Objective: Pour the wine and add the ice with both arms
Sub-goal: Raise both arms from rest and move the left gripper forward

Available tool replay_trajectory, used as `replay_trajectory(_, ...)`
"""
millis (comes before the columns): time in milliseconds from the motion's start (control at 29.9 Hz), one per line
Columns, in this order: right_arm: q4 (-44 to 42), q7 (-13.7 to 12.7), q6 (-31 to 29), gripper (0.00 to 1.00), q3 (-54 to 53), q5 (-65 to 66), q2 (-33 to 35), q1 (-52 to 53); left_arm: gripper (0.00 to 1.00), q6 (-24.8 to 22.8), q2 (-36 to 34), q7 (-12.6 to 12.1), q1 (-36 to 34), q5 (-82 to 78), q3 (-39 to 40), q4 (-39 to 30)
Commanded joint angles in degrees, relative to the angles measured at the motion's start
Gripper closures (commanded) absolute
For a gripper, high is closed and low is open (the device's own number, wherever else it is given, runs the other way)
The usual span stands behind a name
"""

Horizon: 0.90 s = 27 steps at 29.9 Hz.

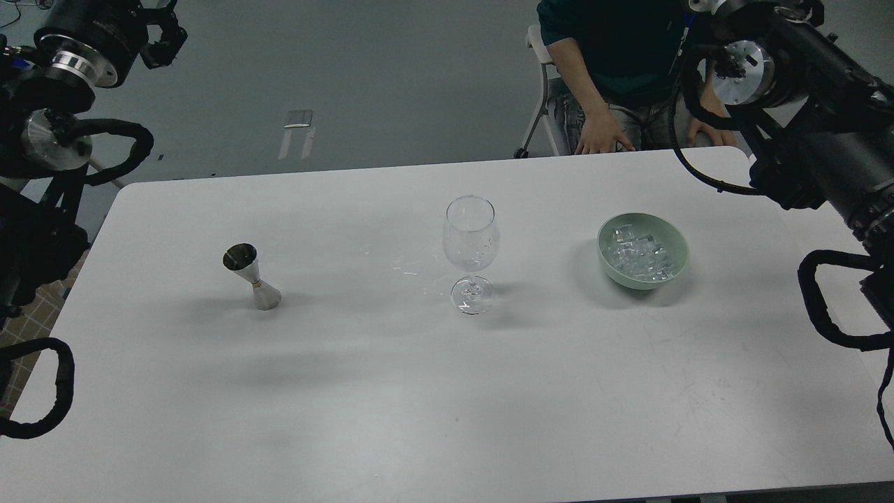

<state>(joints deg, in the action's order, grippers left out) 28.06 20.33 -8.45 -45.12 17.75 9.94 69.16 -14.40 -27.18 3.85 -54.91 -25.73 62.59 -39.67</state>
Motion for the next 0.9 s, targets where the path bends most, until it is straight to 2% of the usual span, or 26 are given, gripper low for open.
replay_trajectory(0, 0.51, 0.07, -2.00, 0.00, -0.06, -0.08, 0.08, -1.04, 0.02, -0.54, 0.02, -0.07, 0.24, -0.03, -0.10, -0.23)
replay_trajectory(267, 0.51, 0.15, -4.21, 0.00, -0.06, -0.08, 0.17, -1.13, 0.02, -0.72, 0.11, -1.47, 0.15, 0.32, 0.25, -0.76)
replay_trajectory(501, 0.42, -0.11, -3.68, 0.00, 0.03, -0.08, -0.88, -1.30, 0.02, -0.72, 0.02, -0.60, 0.24, 8.31, 0.70, -0.32)
replay_trajectory(869, -0.37, -0.02, -4.12, 0.00, 0.03, 0.00, -1.94, -2.53, 0.02, 0.86, 0.89, -1.03, 2.79, 8.32, -0.10, -0.41)
